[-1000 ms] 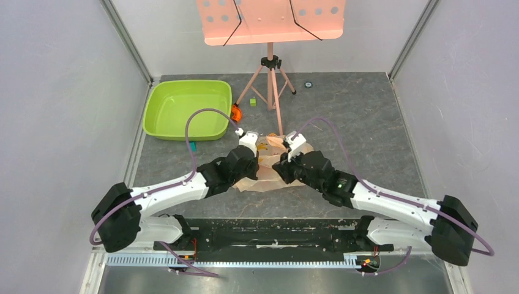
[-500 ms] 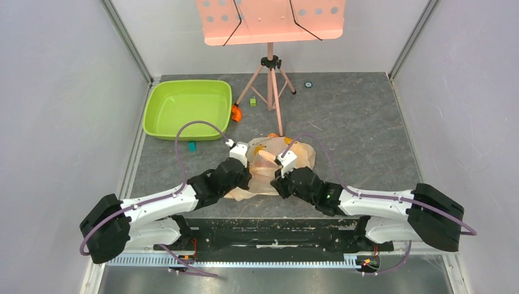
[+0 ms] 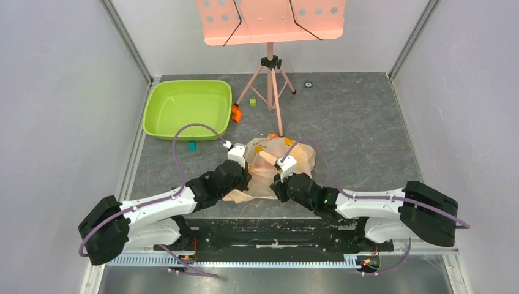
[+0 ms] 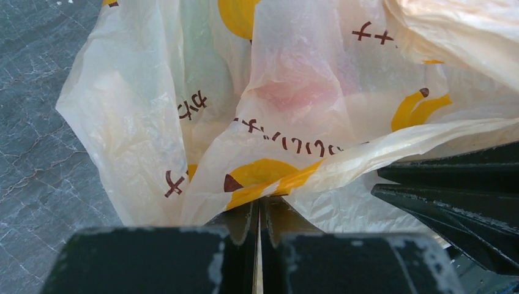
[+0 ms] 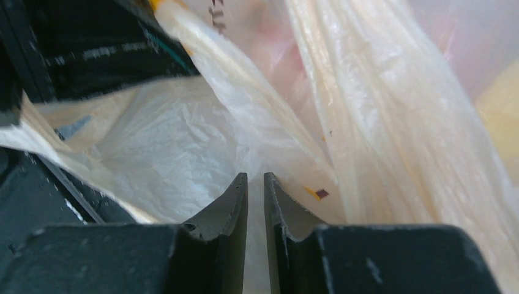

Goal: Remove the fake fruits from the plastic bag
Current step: Adjust the plastic bag at the center of the board.

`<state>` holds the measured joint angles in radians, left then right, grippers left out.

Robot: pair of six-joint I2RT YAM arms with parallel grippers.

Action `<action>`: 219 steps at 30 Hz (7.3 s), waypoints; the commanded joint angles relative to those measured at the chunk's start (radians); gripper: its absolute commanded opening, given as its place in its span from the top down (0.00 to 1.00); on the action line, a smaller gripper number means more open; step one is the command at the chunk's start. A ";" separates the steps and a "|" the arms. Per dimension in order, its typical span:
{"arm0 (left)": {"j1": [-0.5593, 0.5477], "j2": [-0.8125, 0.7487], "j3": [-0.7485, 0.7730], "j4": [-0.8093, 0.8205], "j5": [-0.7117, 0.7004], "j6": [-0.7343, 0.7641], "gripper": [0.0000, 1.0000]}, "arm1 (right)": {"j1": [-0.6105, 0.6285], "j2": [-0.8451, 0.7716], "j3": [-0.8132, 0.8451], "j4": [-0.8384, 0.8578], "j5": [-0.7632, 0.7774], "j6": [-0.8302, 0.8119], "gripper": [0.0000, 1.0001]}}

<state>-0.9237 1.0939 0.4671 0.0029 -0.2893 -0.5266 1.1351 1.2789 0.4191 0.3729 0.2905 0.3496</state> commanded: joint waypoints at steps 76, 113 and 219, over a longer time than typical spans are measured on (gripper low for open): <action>-0.005 0.373 0.362 0.189 -0.112 0.061 0.98 | -0.181 0.013 0.220 -0.175 0.052 0.024 1.00; -0.136 0.395 0.329 0.003 0.037 0.036 0.98 | -0.182 0.006 0.121 -0.173 0.081 0.092 0.99; -0.131 0.379 0.275 -0.112 -0.254 -0.049 0.26 | -0.149 -0.045 0.037 0.044 0.087 0.096 0.65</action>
<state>-1.0554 1.4662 0.7380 -0.0517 -0.5426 -0.5335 0.9844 1.2575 0.4667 0.3687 0.3744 0.4374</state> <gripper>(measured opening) 0.731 0.346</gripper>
